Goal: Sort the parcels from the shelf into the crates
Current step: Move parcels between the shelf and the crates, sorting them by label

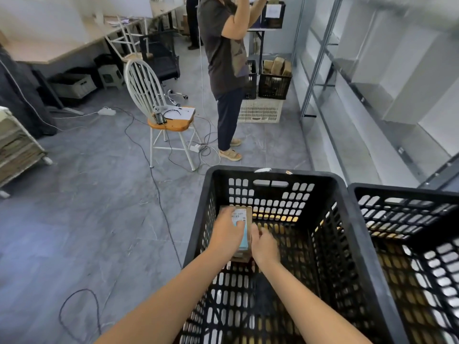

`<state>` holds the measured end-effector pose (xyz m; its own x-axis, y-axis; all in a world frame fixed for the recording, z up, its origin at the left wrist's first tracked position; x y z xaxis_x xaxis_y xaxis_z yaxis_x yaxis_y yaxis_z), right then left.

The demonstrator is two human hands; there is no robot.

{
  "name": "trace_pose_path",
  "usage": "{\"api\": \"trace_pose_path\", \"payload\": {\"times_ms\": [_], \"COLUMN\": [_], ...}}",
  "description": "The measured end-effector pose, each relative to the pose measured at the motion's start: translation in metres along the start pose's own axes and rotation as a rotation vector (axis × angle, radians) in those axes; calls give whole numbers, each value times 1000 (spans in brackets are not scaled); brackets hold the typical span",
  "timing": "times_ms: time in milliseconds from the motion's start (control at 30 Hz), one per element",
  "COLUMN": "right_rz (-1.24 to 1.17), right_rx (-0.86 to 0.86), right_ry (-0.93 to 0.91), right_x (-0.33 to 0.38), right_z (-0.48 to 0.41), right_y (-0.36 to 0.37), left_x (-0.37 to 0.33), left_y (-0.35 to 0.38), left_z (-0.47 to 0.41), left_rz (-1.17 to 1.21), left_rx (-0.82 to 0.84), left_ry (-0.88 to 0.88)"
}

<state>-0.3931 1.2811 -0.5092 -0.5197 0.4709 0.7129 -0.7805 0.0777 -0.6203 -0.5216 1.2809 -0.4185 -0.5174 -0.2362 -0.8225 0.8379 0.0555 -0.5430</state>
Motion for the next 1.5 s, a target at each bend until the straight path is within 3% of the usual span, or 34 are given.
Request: {"api": "trace_pose_path", "payload": {"times_ms": [133, 233, 367, 633, 767, 1067, 1500], "right_rz": [152, 181, 215, 516, 550, 574, 602], "right_rx": [-40, -44, -134, -390, -553, -828, -1184], "right_ry": [-282, -423, -514, -623, -550, -173, 455], "right_x": [29, 49, 66, 79, 55, -51, -194], "right_z": [1, 13, 38, 117, 176, 376, 770], "right_y": [-41, -80, -136, -271, -333, -443, -465], "left_x": [-23, -45, -77, -182, -225, -278, -262], "left_y": [-24, -39, -37, 6, 27, 71, 78], "left_z": [-2, 1, 13, 87, 148, 334, 722], "left_rz": [80, -9, -117, -196, -169, -72, 161], "left_rx": [-12, -5, 45, 97, 174, 403, 900], "left_ry": [117, 240, 385, 819, 981, 1276, 1666]}}
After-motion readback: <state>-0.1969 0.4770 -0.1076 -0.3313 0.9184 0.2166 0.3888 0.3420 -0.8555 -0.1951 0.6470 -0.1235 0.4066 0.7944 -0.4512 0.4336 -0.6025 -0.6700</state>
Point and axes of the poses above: each hand's wrist, its own z-axis away from the middle knuckle, its own y-axis out of the palm, x = y × z, the point moved 5 cm from there along -z, towards the middle knuckle, and after that the axes turned 4 degrees about -x, right-handed, at the moved point
